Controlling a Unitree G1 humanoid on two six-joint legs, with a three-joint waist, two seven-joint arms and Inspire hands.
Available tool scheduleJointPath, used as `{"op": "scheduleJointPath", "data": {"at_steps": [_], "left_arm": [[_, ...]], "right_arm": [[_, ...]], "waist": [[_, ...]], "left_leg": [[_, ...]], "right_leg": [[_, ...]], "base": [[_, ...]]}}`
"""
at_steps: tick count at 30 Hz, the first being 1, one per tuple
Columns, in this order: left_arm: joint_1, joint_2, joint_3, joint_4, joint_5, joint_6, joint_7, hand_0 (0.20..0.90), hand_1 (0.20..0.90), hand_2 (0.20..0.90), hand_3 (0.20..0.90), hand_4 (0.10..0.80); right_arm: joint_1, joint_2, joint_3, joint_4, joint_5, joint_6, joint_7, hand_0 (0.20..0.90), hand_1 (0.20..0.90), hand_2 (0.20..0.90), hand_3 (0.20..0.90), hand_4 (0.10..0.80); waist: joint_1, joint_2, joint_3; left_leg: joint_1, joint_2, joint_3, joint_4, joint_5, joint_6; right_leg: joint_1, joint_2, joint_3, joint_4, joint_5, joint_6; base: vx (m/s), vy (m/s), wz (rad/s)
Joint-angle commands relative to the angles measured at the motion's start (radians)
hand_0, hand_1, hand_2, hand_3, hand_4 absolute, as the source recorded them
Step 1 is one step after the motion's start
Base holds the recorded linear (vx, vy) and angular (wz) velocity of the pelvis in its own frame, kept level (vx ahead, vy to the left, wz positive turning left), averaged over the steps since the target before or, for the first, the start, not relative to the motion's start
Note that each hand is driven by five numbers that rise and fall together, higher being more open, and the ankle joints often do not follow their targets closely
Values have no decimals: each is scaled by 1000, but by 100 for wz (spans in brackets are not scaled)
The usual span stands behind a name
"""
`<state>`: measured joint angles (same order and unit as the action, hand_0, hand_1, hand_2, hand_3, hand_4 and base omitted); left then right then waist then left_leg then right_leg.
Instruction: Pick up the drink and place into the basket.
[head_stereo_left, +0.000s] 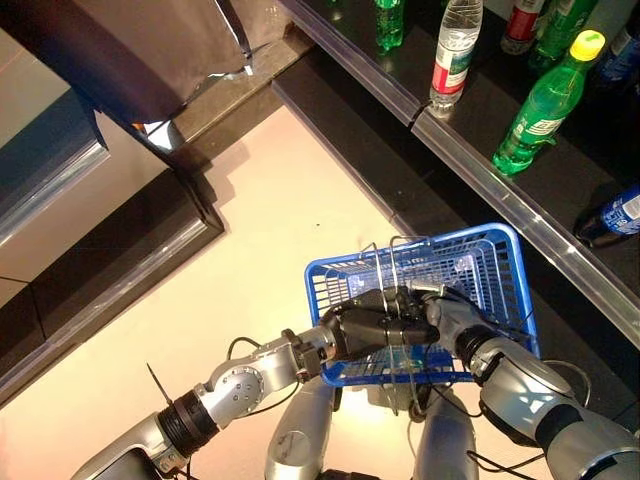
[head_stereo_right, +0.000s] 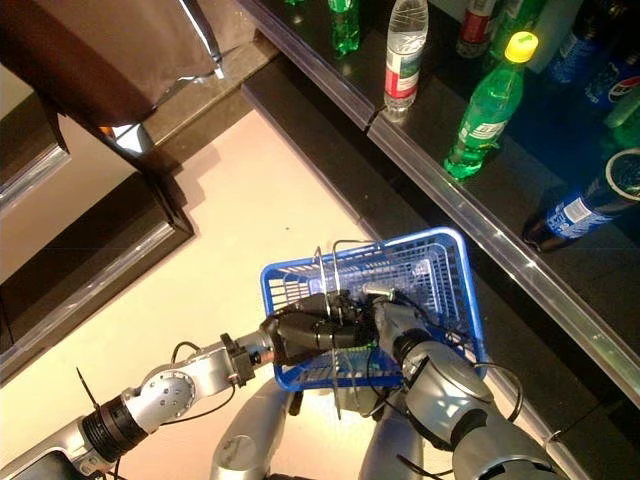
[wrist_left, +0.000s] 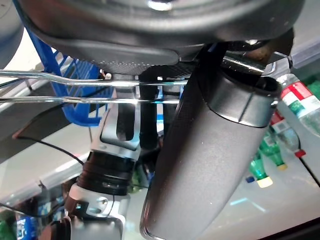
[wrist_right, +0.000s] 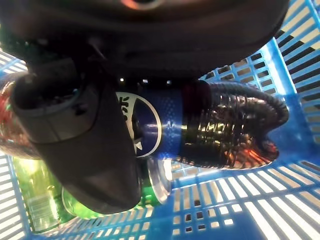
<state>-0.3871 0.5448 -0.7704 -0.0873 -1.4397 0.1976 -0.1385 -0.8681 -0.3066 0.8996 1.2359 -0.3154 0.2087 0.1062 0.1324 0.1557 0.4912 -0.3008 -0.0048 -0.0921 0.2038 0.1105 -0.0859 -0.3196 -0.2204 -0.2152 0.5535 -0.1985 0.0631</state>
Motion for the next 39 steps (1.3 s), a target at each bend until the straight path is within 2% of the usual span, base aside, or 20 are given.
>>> {"op": "scheduleJointPath", "data": {"at_steps": [1,4,6,12,20,24,26,28,29,30,32,35,39], "left_arm": [[-199,-145,161,-285,-65,-193,-144,300,300,300,200,100],[-237,-183,157,-192,-58,-204,-154,300,300,300,200,100],[-274,-219,148,-56,-47,-232,-209,300,300,300,200,100],[-292,-271,130,91,-16,-308,-252,300,300,300,200,100],[-265,-302,173,158,86,-413,-124,300,300,300,200,100],[-194,-282,216,120,127,-431,-69,300,300,300,200,100],[-112,-280,253,77,145,-420,-51,300,300,300,200,100],[-59,-279,273,52,152,-411,-46,300,300,300,200,100],[-16,-255,301,13,140,-387,-52,300,300,300,200,100],[74,-212,370,-88,109,-312,-54,300,300,300,200,100],[193,-162,470,-211,54,-200,-59,300,300,300,200,100],[289,-156,550,-275,12,-97,-55,300,300,300,200,100],[339,-162,614,-302,-29,-18,-14,300,300,300,200,100]], "right_arm": [[-52,-12,28,22,-42,14,-14,900,900,900,900,800],[-64,10,25,25,-43,13,5,900,900,900,900,800],[-79,26,36,21,-37,10,20,900,900,900,900,800],[-82,35,41,-25,38,-30,-15,900,900,900,900,800],[-67,14,-13,-168,147,-119,-142,900,900,900,900,800],[-1,-59,-44,-417,171,-73,-183,900,900,900,900,800],[85,-112,-75,-620,154,-24,-204,900,900,900,900,800],[141,-137,-96,-704,136,-20,-214,900,900,900,900,800],[182,-163,-120,-764,125,-13,-209,900,900,900,900,800],[284,-222,-183,-857,97,-39,-205,900,900,900,900,800],[417,-285,-276,-948,73,-87,-208,900,900,900,900,800],[495,-285,-339,-989,64,-114,-235,900,900,900,900,800],[521,-286,-389,-1047,83,-102,-247,900,900,900,900,800]], "waist": [[0,-57,-50],[-12,-69,-64],[-25,-81,-76],[-49,-99,-98],[-72,-127,-133],[-90,-144,-156],[-103,-155,-176],[-108,-160,-190],[-109,-160,-199],[-105,-159,-214],[-93,-156,-234],[-77,-150,-262],[-63,-148,-299]], "left_leg": [[19,-73,98,63,-113,89],[37,-63,103,51,-113,85],[49,-55,109,38,-111,80],[89,-41,119,-23,-97,73],[150,-25,129,-99,-88,63],[193,-15,134,-147,-87,58],[218,-7,135,-172,-87,54],[234,-3,136,-186,-86,54],[240,0,135,-193,-86,52],[250,2,131,-200,-85,51],[265,3,123,-213,-81,53],[293,6,113,-232,-80,52],[322,11,103,-246,-81,46]], "right_leg": [[97,53,-1,-291,188,-24],[108,66,9,-299,186,-28],[114,78,20,-309,184,-31],[139,97,37,-355,192,-28],[188,110,53,-418,203,-13],[225,119,68,-460,209,-4],[247,122,76,-485,215,3],[260,123,78,-498,217,6],[268,124,76,-504,216,6],[282,121,67,-515,216,9],[304,117,53,-533,219,15],[341,116,41,-555,221,21],[377,117,34,-573,217,24]], "base": [[35,-12,-1],[45,-12,-2],[34,-11,-6],[1,-1,-13],[14,-7,-10],[35,-11,-6],[69,-15,-5],[62,-16,-5],[79,-25,-4],[87,-30,-2],[105,-40,2],[119,-27,10],[113,-18,2]]}}
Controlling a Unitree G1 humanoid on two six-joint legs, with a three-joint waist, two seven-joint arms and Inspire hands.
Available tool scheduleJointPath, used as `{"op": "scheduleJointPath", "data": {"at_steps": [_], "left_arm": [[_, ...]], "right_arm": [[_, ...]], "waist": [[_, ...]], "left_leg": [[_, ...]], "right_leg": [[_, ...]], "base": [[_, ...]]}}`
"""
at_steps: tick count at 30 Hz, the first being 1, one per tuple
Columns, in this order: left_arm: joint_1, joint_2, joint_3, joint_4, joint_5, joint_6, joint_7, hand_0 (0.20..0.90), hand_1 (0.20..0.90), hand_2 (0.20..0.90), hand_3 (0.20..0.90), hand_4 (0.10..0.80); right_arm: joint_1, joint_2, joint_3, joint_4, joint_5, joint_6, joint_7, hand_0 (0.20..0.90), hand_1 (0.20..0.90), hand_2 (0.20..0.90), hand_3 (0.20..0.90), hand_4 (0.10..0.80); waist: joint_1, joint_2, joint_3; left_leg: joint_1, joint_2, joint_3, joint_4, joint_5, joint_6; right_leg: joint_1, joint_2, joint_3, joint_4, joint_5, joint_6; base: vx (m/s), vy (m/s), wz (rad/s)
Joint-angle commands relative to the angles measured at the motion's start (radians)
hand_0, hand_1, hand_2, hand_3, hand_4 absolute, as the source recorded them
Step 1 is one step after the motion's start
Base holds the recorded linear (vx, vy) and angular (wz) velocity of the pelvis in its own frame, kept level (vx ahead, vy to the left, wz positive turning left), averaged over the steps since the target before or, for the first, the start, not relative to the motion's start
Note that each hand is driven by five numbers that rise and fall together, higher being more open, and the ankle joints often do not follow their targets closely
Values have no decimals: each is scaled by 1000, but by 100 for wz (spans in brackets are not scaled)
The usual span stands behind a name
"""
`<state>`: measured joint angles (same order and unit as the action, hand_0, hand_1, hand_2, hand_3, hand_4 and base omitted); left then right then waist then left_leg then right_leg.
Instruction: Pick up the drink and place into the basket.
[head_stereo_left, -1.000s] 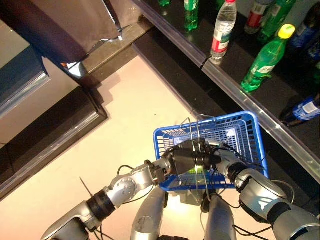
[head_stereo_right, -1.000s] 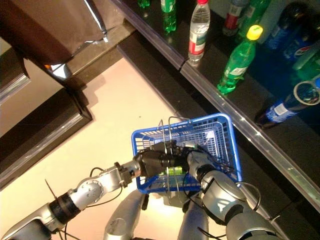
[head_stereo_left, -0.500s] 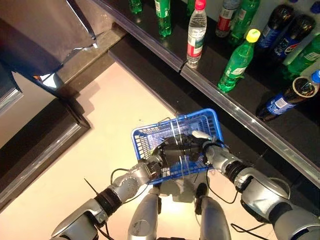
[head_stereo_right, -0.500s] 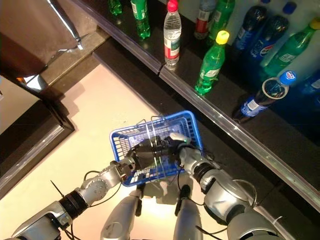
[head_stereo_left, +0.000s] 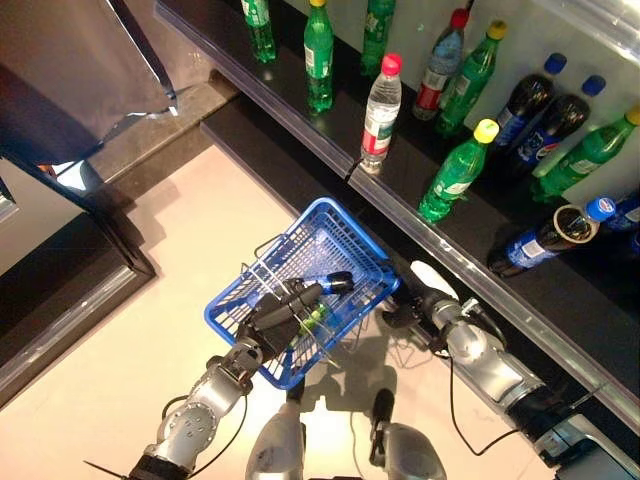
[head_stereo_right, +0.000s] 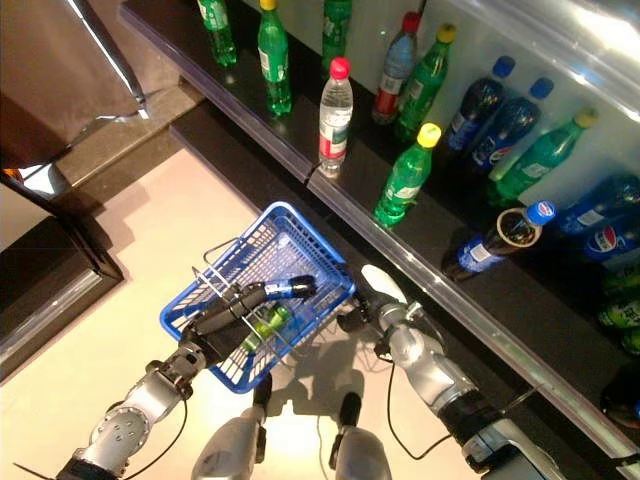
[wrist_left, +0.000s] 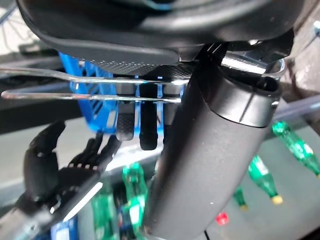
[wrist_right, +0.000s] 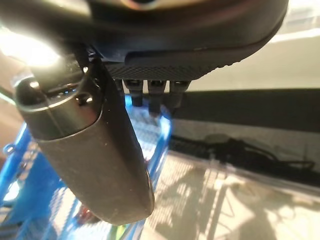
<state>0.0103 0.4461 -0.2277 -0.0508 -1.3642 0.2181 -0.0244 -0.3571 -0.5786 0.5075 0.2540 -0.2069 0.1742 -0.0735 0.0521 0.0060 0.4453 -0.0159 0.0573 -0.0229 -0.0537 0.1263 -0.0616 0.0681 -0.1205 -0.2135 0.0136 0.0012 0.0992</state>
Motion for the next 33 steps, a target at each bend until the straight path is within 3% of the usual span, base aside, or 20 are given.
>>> {"op": "scheduleJointPath", "data": {"at_steps": [1,7,14,23,33], "left_arm": [[-44,-63,88,-344,-111,-28,-121,300,300,300,200,100],[25,-70,156,-349,-89,-42,-63,300,300,300,200,100],[88,-103,208,-275,18,-158,10,300,300,300,200,100],[124,-131,175,-154,137,-316,84,300,300,300,200,100],[141,-152,154,-2,145,-380,119,300,300,300,200,100]], "right_arm": [[24,-18,-12,-91,-23,-62,-70,900,900,900,900,800],[132,-31,-105,-244,22,-89,-102,900,900,900,900,800],[241,-6,-207,-413,153,-262,-170,900,900,900,900,800],[277,51,-229,-483,235,-464,-265,900,900,900,900,800],[261,47,-234,-473,275,-508,-338,900,900,900,900,800]], "waist": [[19,2,-262],[16,4,-292],[4,1,-317],[-5,-2,-334],[-2,-9,-339]], "left_leg": [[45,-49,33,7,-97,21],[75,-40,33,-9,-101,18],[97,-31,30,-21,-107,16],[104,-17,40,-31,-103,10],[87,8,46,-27,-82,-11]], "right_leg": [[-1,18,31,-38,16,-12],[27,23,31,-49,5,-11],[50,30,38,-59,-3,-11],[55,36,31,-54,-9,-12],[53,55,28,-47,-18,-32]], "base": [[84,-16,1],[51,-4,0],[10,-15,0],[-27,-64,-1],[-43,-95,-3]]}}
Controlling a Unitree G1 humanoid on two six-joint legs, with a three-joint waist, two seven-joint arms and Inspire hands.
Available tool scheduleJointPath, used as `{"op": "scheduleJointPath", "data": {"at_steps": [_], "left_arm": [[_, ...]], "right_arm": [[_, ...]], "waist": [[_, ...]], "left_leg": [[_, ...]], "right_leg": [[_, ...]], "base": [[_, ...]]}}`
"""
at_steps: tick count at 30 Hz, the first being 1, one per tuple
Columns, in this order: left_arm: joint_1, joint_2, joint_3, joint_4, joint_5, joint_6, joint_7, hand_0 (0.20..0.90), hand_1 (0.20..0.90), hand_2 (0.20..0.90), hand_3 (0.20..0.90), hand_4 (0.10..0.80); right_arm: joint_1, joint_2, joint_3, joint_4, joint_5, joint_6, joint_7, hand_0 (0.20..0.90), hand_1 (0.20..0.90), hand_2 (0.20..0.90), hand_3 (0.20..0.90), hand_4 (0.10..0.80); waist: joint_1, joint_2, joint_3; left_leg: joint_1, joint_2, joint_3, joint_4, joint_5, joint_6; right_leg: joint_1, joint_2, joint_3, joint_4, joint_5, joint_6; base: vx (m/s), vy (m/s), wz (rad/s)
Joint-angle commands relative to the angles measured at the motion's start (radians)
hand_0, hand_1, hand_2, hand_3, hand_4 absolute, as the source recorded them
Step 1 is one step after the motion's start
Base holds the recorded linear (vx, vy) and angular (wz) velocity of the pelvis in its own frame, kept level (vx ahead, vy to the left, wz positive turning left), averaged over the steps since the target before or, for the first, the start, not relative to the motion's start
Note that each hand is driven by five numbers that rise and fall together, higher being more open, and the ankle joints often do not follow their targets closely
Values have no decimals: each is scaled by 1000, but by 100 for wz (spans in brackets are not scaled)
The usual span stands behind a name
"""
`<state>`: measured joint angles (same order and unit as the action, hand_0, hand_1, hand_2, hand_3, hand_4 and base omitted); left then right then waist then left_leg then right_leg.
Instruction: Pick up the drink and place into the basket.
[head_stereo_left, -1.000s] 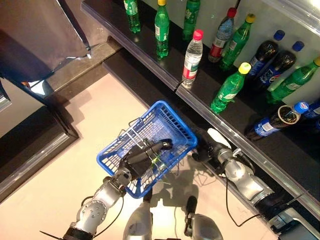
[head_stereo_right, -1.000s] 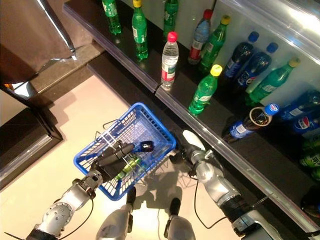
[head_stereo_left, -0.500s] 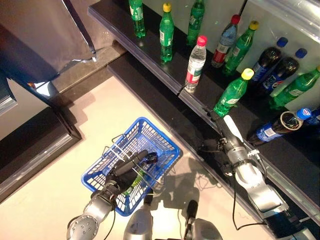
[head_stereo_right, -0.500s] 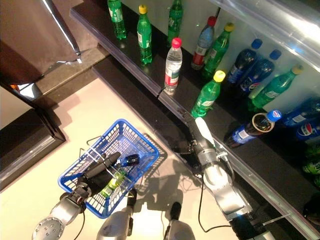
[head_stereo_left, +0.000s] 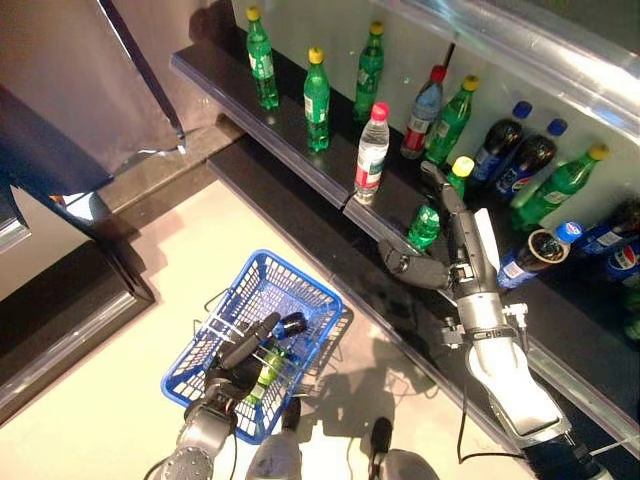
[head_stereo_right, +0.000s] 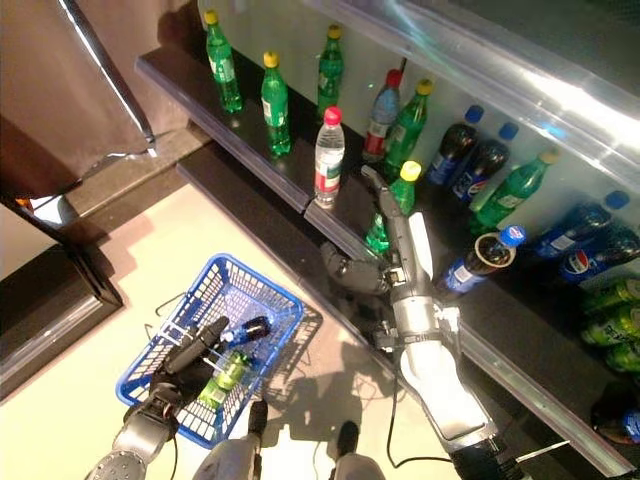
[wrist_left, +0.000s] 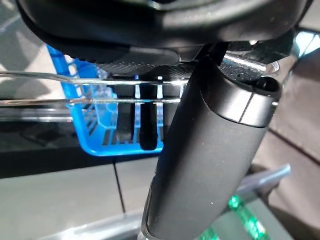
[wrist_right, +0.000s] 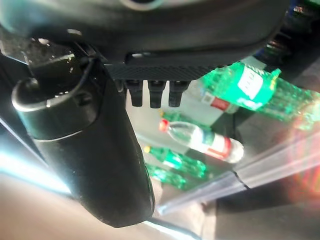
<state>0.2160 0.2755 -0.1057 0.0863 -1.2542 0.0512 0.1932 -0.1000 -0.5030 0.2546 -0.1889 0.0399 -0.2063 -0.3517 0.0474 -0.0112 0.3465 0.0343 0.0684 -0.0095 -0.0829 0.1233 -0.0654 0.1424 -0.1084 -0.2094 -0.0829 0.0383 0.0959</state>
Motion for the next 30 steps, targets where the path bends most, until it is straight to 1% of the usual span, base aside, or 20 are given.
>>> {"op": "scheduleJointPath", "data": {"at_steps": [1,5,8,11,12,14,16,17,18,19,20,21,22,23,25,26,27,29,30], "left_arm": [[-71,14,21,-116,15,-219,-99,300,300,300,200,100],[-89,3,1,-80,18,-231,-106,300,300,300,200,100],[-95,-12,-22,-56,20,-263,-119,300,300,300,200,100],[-80,-18,-22,-45,1,-284,-130,300,300,300,200,100],[-73,-20,-19,-40,-14,-290,-134,300,300,300,200,100],[-57,-26,-9,-32,-36,-290,-144,300,300,300,200,100],[-49,-30,-7,-27,-43,-286,-146,300,300,300,200,100],[-46,-33,-9,-23,-47,-284,-146,300,300,300,200,100],[-43,-36,-12,-22,-48,-287,-147,300,300,300,200,100],[-38,-40,-15,-19,-48,-296,-152,300,300,300,200,100],[-34,-42,-19,-17,-57,-310,-157,300,300,300,200,100],[-31,-41,-21,-20,-70,-317,-159,300,300,300,200,100],[-26,-41,-22,-18,-86,-327,-163,300,300,300,200,100],[-23,-45,-21,-14,-91,-332,-170,300,300,300,200,100],[-13,-59,-17,1,-92,-347,-199,300,300,300,200,100],[-12,-62,-17,1,-92,-351,-199,300,300,300,200,100],[-15,-62,-21,-2,-91,-350,-193,300,300,300,200,100],[-30,-53,-25,11,-79,-341,-182,300,300,300,200,100],[-41,-46,-22,18,-72,-326,-174,300,300,300,200,100]], "right_arm": [[-11,-33,23,-25,35,-124,-68,900,900,900,900,800],[-53,-37,31,-22,54,-106,-102,900,900,900,900,800],[-73,-25,39,-5,58,-111,-107,900,900,900,900,800],[-71,-24,49,-10,66,-133,-34,900,900,900,900,800],[-69,-31,58,-19,68,-142,1,900,900,900,900,800],[-55,-44,69,-31,75,-156,34,900,900,900,900,800],[-49,-49,74,-23,89,-167,45,900,900,900,900,800],[-52,-45,78,-16,94,-167,47,900,900,900,900,800],[-57,-42,82,-13,97,-164,47,900,900,900,900,800],[-63,-42,86,-11,97,-160,49,900,900,900,900,800],[-69,-49,86,-14,102,-159,62,900,900,900,900,800],[-69,-57,85,-20,104,-159,73,900,900,900,900,800],[-63,-68,81,-29,107,-160,85,900,900,900,900,800],[-57,-73,76,-34,110,-162,94,900,900,900,900,800],[-47,-92,67,-42,129,-170,109,900,900,900,900,800],[-43,-97,65,-44,136,-175,114,900,900,900,900,800],[-37,-98,65,-51,134,-174,109,900,900,900,900,800],[-25,-104,64,-54,135,-175,88,900,900,900,900,800],[-21,-106,57,-52,145,-168,77,900,900,900,900,800]], "waist": [[4,6,-237],[6,2,-228],[7,-1,-216],[5,-9,-206],[4,-15,-198],[5,-27,-177],[14,-30,-156],[23,-24,-147],[30,-16,-142],[35,-5,-139],[40,9,-139],[42,13,-136],[44,18,-134],[46,19,-134],[50,18,-139],[47,16,-146],[44,14,-157],[39,12,-171],[41,8,-178]], "left_leg": [[32,5,36,10,-76,-14],[7,25,35,40,-67,-27],[-17,36,24,79,-62,-34],[-48,35,28,170,-61,-31],[-77,32,37,240,-52,-28],[-147,27,58,380,-26,-19],[-200,22,56,437,-5,-15],[-212,17,46,409,12,-17],[-211,20,41,356,34,-25],[-208,33,37,287,64,-36],[-210,63,33,202,109,-52],[-203,79,31,156,136,-61],[-207,95,24,111,161,-70],[-211,102,17,95,166,-74],[-210,110,-4,74,150,-75],[-194,106,2,76,107,-68],[-177,104,16,67,71,-67],[-156,87,32,90,12,-58],[-160,64,23,121,-19,-49]], "right_leg": [[-24,45,21,56,-58,-34],[-32,49,18,74,-65,-49],[-41,56,25,83,-67,-61],[-56,59,27,95,-68,-70],[-62,58,29,100,-66,-75],[-62,58,29,111,-60,-86],[-51,63,34,125,-66,-91],[-42,69,40,130,-72,-88],[-34,74,46,132,-78,-81],[-25,79,51,130,-85,-75],[-13,81,56,122,-93,-69],[-2,76,57,118,-99,-65],[10,66,61,113,-102,-59],[17,58,64,110,-103,-54],[36,25,67,104,-111,-35],[35,3,64,108,-113,-23],[34,-19,51,111,-111,-10],[33,-57,36,130,-114,12],[40,-73,32,135,-112,26]], "base": [[-28,-101,-4],[-26,-92,-5],[-27,-86,-4],[-38,-78,-6],[-31,-82,-8],[7,-110,-6],[113,-24,4],[189,82,12],[204,176,11],[226,286,2],[222,345,0],[226,378,-11],[191,328,-15],[212,362,-15],[217,395,-12],[187,411,-23],[185,419,-20],[214,413,2],[216,330,17]]}}
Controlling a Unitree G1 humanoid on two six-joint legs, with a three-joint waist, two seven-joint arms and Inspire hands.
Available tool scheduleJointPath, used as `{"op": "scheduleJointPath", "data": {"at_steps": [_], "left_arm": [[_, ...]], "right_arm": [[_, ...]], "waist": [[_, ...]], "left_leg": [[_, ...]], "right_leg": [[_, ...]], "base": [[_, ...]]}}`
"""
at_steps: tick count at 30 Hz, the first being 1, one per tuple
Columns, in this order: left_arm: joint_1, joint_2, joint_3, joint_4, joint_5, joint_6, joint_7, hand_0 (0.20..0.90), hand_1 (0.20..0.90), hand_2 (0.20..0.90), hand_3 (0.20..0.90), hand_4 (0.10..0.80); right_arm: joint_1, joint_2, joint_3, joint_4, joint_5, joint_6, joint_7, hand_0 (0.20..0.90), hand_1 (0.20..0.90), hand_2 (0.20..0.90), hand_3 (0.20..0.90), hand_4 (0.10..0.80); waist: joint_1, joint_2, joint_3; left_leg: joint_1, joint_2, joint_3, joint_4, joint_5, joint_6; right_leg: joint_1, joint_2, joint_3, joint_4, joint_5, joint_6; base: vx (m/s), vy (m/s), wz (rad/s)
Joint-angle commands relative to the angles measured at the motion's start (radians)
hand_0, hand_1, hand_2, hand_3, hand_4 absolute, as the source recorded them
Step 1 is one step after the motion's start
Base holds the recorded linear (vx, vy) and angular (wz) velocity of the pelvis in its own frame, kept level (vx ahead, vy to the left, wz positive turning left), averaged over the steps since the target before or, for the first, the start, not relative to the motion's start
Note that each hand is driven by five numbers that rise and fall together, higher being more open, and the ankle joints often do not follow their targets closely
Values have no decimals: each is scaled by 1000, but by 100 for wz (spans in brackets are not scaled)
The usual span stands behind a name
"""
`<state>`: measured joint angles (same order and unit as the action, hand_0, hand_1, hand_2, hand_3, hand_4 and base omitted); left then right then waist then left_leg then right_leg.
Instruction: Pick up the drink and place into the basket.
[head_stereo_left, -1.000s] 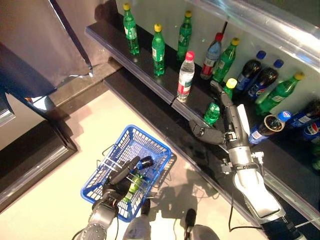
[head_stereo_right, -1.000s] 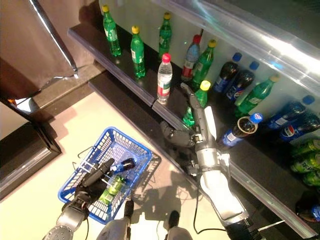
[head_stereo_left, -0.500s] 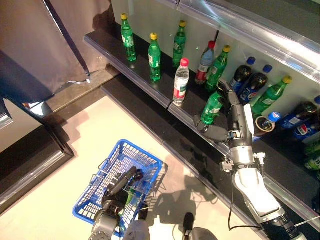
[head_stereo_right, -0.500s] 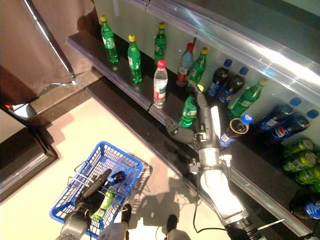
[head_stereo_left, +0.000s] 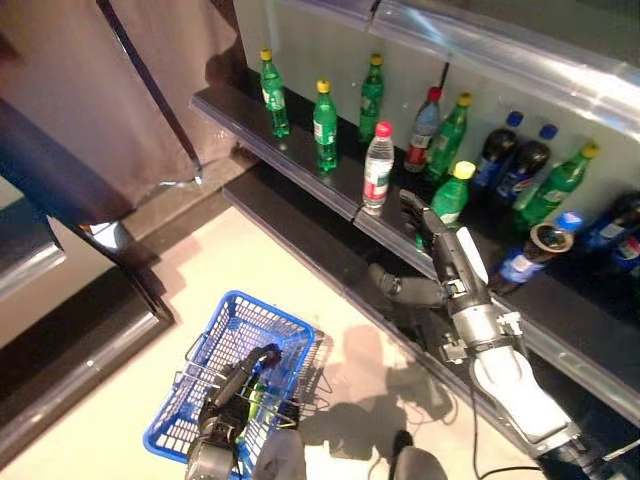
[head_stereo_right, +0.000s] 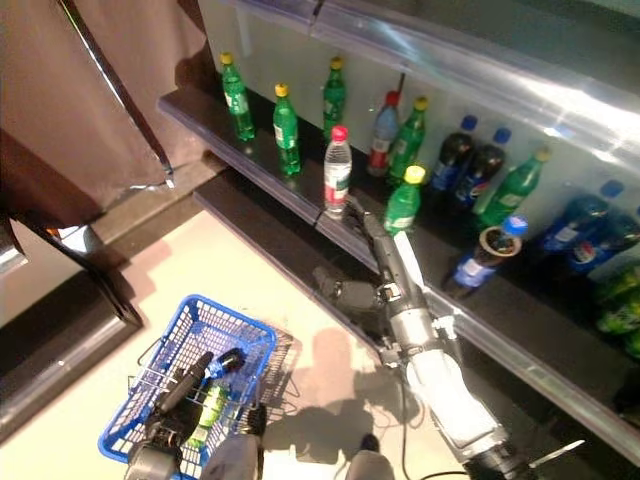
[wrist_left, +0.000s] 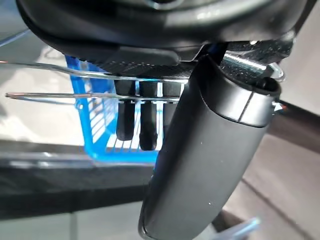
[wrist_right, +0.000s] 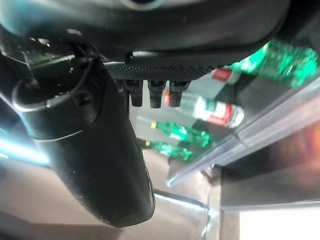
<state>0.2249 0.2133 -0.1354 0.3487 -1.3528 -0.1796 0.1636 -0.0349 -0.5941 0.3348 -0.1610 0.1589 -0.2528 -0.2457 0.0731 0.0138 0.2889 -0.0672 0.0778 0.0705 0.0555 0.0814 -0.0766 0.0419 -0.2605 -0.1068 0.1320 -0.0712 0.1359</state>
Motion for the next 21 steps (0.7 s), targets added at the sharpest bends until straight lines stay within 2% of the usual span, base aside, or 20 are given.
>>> {"op": "scheduleJointPath", "data": {"at_steps": [1,2,3,4,6,7,9,10,12,13,14,15,17,19,21], "left_arm": [[-61,27,15,-241,31,-78,-144,300,300,300,200,100],[-77,40,25,-247,64,-57,-138,300,300,300,200,100],[-87,47,26,-247,74,-48,-136,300,300,300,200,100],[-87,47,26,-247,74,-48,-137,300,300,300,200,100],[-101,52,34,-243,98,-38,-147,300,300,300,200,100],[-106,52,40,-245,112,-29,-145,300,300,300,200,100],[-112,66,37,-242,108,-24,-142,300,300,300,200,100],[-115,75,28,-244,95,-29,-133,300,300,300,200,100],[-114,73,27,-246,92,-28,-126,300,300,300,200,100],[-112,65,23,-247,94,-31,-123,300,300,300,200,100],[-107,59,20,-254,94,-29,-119,300,300,300,200,100],[-106,58,19,-256,94,-29,-118,300,300,300,200,100],[-100,47,3,-254,99,-26,-131,300,300,300,200,100],[-95,41,-10,-250,104,-11,-156,300,300,300,200,100],[-84,42,-21,-251,107,-12,-173,300,300,300,200,100]], "right_arm": [[-78,-16,-33,-85,39,-116,-40,900,900,900,900,800],[-56,5,-39,-92,27,-119,-61,900,900,900,900,800],[-46,31,-36,-92,0,-122,-78,900,900,900,900,800],[-46,31,-36,-92,0,-122,-78,900,900,900,900,800],[-51,62,-18,-90,-34,-120,-105,900,900,900,900,800],[-60,78,-9,-78,-43,-123,-111,900,900,900,900,800],[-62,79,-12,-80,-37,-111,-123,900,900,900,900,800],[-60,73,-18,-87,-31,-97,-125,900,900,900,900,800],[-58,73,-24,-88,-32,-86,-122,900,900,900,900,800],[-54,70,-29,-84,-28,-85,-118,900,900,900,900,800],[-48,67,-36,-81,-25,-90,-116,900,900,900,900,800],[-46,66,-38,-80,-24,-91,-115,900,900,900,900,800],[-33,67,-59,-61,-29,-110,-117,900,900,900,900,800],[-24,72,-73,-55,-39,-114,-137,900,900,900,900,800],[-24,78,-79,-57,-46,-106,-148,900,900,900,900,800]], "waist": [[19,-23,-128],[24,-36,-137],[23,-39,-138],[23,-41,-139],[24,-33,-140],[27,-29,-145],[14,-30,-153],[-5,-34,-156],[-15,-38,-158],[-25,-43,-157],[-33,-49,-154],[-35,-50,-152],[-58,-59,-142],[-85,-65,-134],[-113,-62,-123]], "left_leg": [[-63,33,-64,3,1,-28],[-55,-9,-51,19,-33,8],[-39,-37,-56,20,-47,31],[-39,-39,-55,21,-47,32],[-27,-63,-49,32,-67,59],[-19,-72,-44,31,-75,69],[-19,-97,-49,38,-87,87],[-12,-120,-54,44,-97,97],[-4,-139,-66,42,-101,100],[1,-157,-71,44,-104,102],[7,-173,-77,47,-110,102],[10,-176,-79,49,-113,103],[26,-209,-103,52,-124,105],[51,-230,-129,49,-144,112],[94,-230,-145,40,-177,117]], "right_leg": [[150,64,-73,-80,0,2],[138,25,-83,-43,30,27],[103,-6,-76,11,87,32],[101,-8,-75,13,86,33],[67,-27,-77,82,99,20],[55,-20,-78,117,100,13],[39,58,-35,132,54,1],[21,133,3,117,27,-14],[17,180,22,82,9,-37],[9,217,40,27,7,-58],[-1,239,55,-24,24,-68],[0,244,58,-35,28,-70],[-31,275,110,-114,96,-66],[-90,284,157,-177,187,-43],[-165,282,169,-183,247,-23]], "base": [[276,388,31],[307,428,38],[238,342,35],[201,303,29],[213,301,31],[226,273,20],[254,251,5],[264,219,12],[237,153,29],[247,115,16],[210,88,4],[198,55,23],[230,38,24],[301,-3,28],[380,-14,53]]}}
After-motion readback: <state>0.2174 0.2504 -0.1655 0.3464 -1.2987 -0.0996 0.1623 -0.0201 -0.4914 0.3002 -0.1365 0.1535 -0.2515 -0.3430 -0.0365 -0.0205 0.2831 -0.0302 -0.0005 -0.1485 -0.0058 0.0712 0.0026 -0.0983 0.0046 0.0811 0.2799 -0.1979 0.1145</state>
